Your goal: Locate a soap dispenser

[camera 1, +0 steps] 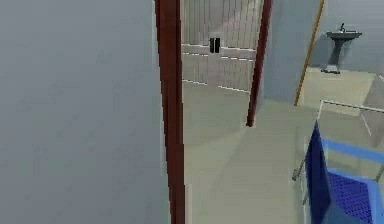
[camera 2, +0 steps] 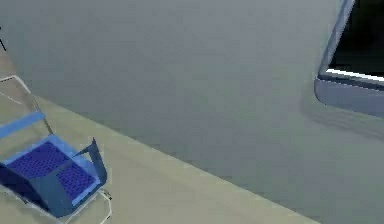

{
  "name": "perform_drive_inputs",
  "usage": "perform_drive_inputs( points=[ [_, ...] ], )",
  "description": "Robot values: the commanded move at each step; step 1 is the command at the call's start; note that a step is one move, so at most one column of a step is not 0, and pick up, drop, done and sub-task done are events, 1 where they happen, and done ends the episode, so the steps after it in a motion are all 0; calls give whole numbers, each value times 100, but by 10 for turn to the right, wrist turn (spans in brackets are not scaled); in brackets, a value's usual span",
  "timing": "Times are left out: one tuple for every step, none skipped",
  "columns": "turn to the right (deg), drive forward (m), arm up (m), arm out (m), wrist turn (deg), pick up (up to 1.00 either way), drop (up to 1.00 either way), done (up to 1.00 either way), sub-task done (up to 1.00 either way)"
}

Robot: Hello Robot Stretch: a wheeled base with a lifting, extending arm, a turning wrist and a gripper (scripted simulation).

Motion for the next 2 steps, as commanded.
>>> perform_drive_inputs(
  points=[
    [240, 0, 0, 0, 0, 0, 0, 0, 0],
    [0, 100, 0, 0, 0, 0, 0, 0, 0]
  ],
)
